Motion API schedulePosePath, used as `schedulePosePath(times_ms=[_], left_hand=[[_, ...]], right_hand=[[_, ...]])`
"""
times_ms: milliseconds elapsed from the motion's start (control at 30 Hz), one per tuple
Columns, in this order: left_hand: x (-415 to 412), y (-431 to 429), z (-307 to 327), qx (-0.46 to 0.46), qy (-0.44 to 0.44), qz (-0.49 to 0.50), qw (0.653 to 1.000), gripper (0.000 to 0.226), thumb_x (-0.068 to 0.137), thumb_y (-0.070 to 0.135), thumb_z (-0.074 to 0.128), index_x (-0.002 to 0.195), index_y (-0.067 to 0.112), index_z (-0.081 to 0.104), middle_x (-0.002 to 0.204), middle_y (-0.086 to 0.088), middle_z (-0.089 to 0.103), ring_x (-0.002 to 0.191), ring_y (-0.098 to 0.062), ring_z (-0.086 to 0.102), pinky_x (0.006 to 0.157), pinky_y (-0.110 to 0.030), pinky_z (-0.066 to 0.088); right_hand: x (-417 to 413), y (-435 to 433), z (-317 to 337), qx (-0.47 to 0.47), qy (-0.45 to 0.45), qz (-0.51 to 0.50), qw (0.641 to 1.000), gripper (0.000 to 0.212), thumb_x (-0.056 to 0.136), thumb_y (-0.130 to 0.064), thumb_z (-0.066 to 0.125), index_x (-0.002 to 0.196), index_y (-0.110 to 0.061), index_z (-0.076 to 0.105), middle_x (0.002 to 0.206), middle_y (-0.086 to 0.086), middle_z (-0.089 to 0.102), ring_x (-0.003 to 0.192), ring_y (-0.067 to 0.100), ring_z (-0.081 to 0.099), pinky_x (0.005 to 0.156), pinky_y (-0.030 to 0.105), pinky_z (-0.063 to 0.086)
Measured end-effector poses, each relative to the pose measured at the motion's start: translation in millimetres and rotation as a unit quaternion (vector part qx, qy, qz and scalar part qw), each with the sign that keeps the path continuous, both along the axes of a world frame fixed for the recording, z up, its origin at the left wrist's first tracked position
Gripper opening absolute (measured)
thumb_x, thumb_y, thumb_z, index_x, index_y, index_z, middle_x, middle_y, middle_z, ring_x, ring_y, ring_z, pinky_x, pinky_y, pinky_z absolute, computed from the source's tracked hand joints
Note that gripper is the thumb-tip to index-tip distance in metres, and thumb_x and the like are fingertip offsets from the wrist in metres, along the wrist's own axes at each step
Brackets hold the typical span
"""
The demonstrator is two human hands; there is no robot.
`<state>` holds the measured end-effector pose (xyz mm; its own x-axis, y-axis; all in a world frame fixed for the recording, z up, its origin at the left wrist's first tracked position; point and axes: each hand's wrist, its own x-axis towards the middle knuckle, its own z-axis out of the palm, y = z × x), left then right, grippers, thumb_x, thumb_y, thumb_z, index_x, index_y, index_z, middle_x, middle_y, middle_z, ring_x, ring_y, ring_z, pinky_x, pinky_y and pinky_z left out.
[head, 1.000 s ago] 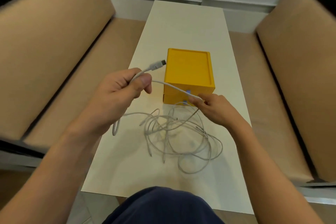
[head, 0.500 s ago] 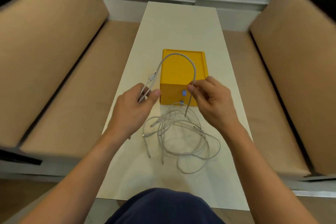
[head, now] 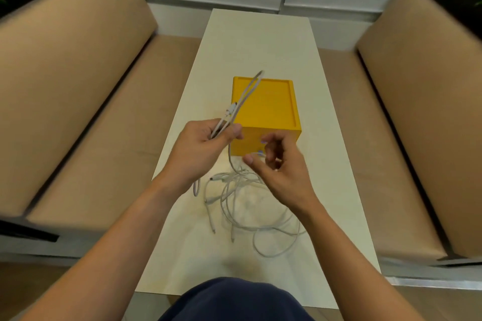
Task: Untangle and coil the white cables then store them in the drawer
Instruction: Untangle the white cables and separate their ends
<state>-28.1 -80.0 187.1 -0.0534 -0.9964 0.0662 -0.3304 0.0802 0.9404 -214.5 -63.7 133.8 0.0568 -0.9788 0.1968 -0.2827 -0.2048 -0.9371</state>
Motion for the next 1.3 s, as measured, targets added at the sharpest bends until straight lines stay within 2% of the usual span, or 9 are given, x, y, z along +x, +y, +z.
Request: schedulePosePath(times_ms=[67, 167, 333, 500, 633, 767, 1000, 1167, 1300], left_hand=[[-2.0, 4.6, 9.9, -0.006, 0.025, -0.008, 1.0, 0.025, 0.102, 0.026, 0.061, 0.094, 0.009, 0.078, 0.042, 0.019, 0.046, 0.046, 0.005, 0.048, 0.052, -0.006, 0.034], [-2.5, 9.7, 22.9, -0.028, 0.066, -0.029, 0.997, 0.028, 0.097, 0.039, 0.062, 0.09, 0.019, 0.08, 0.05, 0.008, 0.03, 0.047, -0.011, 0.027, 0.051, -0.021, 0.028], [7.4, 15.0, 37.7, -0.032, 0.042, -0.021, 0.998, 0.032, 0.094, 0.044, 0.063, 0.082, 0.019, 0.079, 0.055, -0.001, 0.026, 0.052, -0.014, 0.024, 0.055, -0.029, 0.026], [15.1, 2.9, 11.5, 0.038, -0.233, -0.054, 0.97, 0.032, 0.101, 0.041, 0.06, 0.077, 0.025, 0.075, 0.041, 0.008, 0.04, 0.041, -0.009, 0.038, 0.048, -0.031, 0.028], [6.6, 3.5, -14.5, 0.063, -0.368, -0.088, 0.924, 0.035, 0.101, 0.048, 0.057, 0.074, 0.029, 0.07, 0.055, 0.007, 0.054, 0.057, -0.014, 0.054, 0.052, -0.031, 0.032], [-5.7, 12.1, -29.5, 0.036, -0.444, -0.136, 0.885, 0.042, 0.103, 0.054, 0.05, 0.069, 0.029, 0.058, 0.058, 0.006, 0.049, 0.059, -0.02, 0.049, 0.052, -0.032, 0.029], [-22.1, 16.0, -30.4, 0.002, -0.473, -0.176, 0.863, 0.034, 0.103, 0.059, 0.043, 0.125, 0.046, 0.067, 0.074, 0.011, 0.06, 0.075, -0.018, 0.056, 0.059, -0.032, 0.038], [-32.3, 13.8, -34.7, -0.026, -0.515, -0.188, 0.836, 0.04, 0.106, 0.048, 0.044, 0.146, 0.05, 0.046, 0.119, -0.001, 0.072, 0.108, -0.028, 0.066, 0.07, -0.034, 0.042], [-30.9, 9.6, -44.1, -0.031, -0.518, -0.198, 0.831, 0.06, 0.106, 0.042, 0.048, 0.157, 0.051, 0.019, 0.112, -0.001, 0.069, 0.104, -0.027, 0.064, 0.066, -0.034, 0.037]], right_hand=[[0.8, -5.6, -11.0, 0.082, 0.107, 0.09, 0.987, 0.048, 0.085, -0.047, 0.08, 0.124, -0.033, 0.057, 0.063, -0.012, 0.046, 0.059, 0.006, 0.044, 0.059, 0.034, 0.039], [6.1, -12.9, -22.5, 0.131, 0.254, 0.221, 0.933, 0.027, 0.096, -0.046, 0.067, 0.119, -0.031, 0.067, 0.062, -0.01, 0.054, 0.056, 0.005, 0.054, 0.059, 0.029, 0.044], [-17.7, -27.4, -37.9, 0.124, 0.305, 0.014, 0.944, 0.023, 0.101, -0.046, 0.052, 0.094, -0.027, 0.064, 0.076, -0.001, 0.072, 0.072, 0.023, 0.073, 0.073, 0.044, 0.058], [-43.1, -29.6, -20.7, 0.052, 0.146, -0.06, 0.986, 0.024, 0.097, -0.016, 0.058, 0.106, -0.031, 0.073, 0.1, -0.011, 0.076, 0.082, 0.014, 0.071, 0.075, 0.041, 0.058], [-52.3, -24.9, -6.6, 0.078, -0.031, -0.107, 0.991, 0.037, 0.096, 0.0, 0.05, 0.11, -0.02, 0.078, 0.106, -0.008, 0.078, 0.081, 0.011, 0.071, 0.07, 0.033, 0.055], [-65.6, -23.1, -19.3, 0.048, 0.033, -0.204, 0.977, 0.018, 0.1, -0.022, 0.064, 0.111, -0.025, 0.077, 0.095, -0.012, 0.078, 0.067, 0.008, 0.06, 0.076, 0.045, 0.059], [-79.4, -19.3, -30.5, 0.052, 0.059, -0.3, 0.951, 0.036, 0.104, -0.022, 0.055, 0.135, -0.031, 0.039, 0.103, -0.013, 0.073, 0.08, 0.014, 0.072, 0.08, 0.046, 0.059], [-91.4, -38.4, -46.7, 0.089, 0.044, -0.33, 0.939, 0.026, 0.105, -0.023, 0.05, 0.131, -0.024, 0.054, 0.107, -0.011, 0.073, 0.076, 0.011, 0.073, 0.083, 0.044, 0.06], [-103.8, -61.9, -63.7, 0.116, 0.066, -0.341, 0.93, 0.03, 0.105, -0.024, 0.046, 0.132, -0.019, 0.059, 0.097, -0.01, 0.075, 0.091, 0.017, 0.071, 0.088, 0.044, 0.058]])
